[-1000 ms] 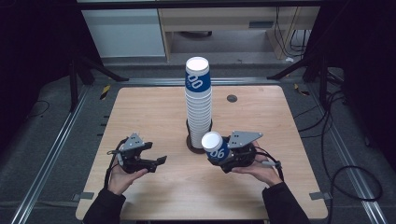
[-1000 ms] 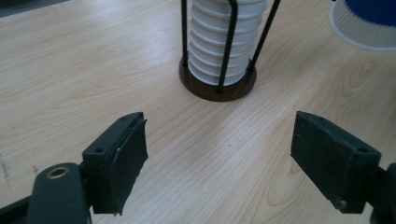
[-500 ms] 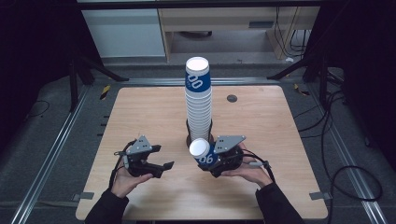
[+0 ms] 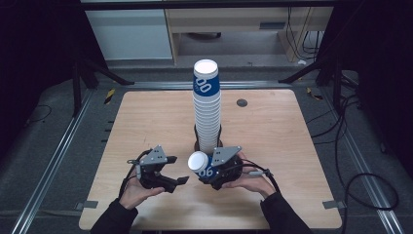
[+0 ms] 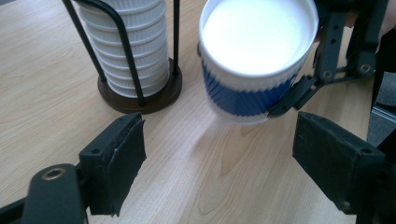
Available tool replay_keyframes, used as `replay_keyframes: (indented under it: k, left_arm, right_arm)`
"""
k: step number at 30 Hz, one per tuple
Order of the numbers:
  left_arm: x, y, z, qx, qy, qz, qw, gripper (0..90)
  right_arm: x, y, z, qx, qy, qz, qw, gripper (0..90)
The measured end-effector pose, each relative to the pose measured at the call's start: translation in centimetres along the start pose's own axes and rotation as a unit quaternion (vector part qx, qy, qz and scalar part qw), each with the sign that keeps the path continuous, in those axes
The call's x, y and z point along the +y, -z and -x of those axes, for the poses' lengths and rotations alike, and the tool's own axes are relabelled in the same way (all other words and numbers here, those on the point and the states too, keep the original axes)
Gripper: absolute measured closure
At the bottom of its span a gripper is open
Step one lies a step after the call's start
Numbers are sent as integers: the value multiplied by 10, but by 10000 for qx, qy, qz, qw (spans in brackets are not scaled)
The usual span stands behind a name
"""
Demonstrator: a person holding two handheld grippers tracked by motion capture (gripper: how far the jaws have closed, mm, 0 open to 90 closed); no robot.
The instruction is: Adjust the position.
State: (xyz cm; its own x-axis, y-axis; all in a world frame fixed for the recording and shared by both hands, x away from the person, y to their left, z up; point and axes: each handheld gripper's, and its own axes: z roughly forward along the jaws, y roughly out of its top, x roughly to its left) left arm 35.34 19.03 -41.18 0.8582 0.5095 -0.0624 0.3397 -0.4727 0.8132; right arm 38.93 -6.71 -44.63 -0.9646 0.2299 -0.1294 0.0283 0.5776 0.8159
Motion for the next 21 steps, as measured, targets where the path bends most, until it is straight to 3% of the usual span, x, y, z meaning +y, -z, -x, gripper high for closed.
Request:
replay_keyframes:
  k: [15,21]
  left_arm:
    - [8,-17,11,-223,-181,-344,9990,171]
    - [8,-22,13,-275,-211,-468,9983,202]
  right_arm:
    - [3,-24,-17,237,400,-221,9987,208]
    - [5,-26,-21,230,611,-130,9978,209]
